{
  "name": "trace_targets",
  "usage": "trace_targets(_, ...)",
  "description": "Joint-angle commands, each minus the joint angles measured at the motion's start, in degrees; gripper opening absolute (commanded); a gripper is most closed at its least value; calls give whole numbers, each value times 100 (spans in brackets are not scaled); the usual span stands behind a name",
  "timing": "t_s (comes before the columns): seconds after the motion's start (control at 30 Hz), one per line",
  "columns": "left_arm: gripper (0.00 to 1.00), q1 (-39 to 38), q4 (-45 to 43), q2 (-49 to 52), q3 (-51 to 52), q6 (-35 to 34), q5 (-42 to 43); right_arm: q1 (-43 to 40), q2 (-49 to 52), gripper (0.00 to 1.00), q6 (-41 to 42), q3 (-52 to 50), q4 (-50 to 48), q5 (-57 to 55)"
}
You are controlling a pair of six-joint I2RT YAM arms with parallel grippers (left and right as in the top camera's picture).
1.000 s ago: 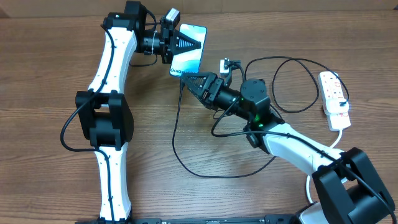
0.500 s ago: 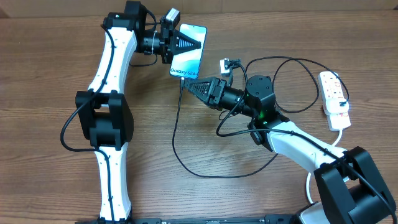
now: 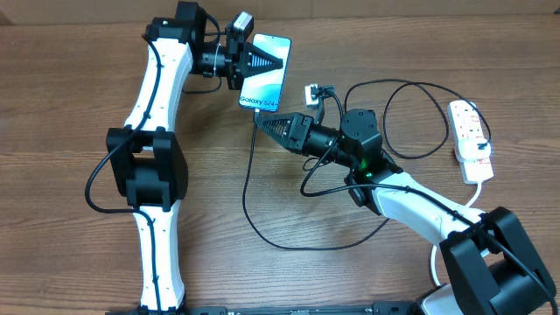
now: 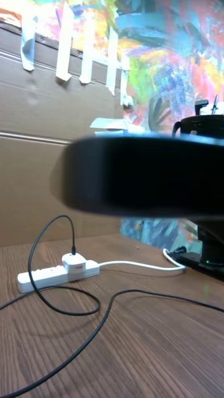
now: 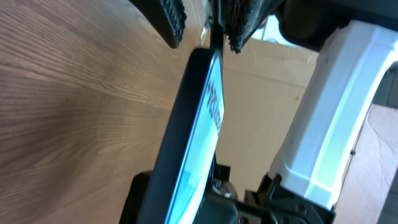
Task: Plug charger to phone and switch on socket
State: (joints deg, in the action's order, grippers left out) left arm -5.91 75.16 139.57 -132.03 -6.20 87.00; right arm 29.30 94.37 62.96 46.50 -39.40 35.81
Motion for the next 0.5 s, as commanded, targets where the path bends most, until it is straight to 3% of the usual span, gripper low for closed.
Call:
trace_targets(0.0,4,-94,0,-286,-79,44,247,26,17,22,-48,127,-42,-197)
trace_targets(0.23,5,-94,2,-286,-79,44,249,39,17,24,-46,127,-83,-210)
trace_targets(0.47,4,-94,-2,-286,-79,44,247,160,17,17,-46,127,-92,-334)
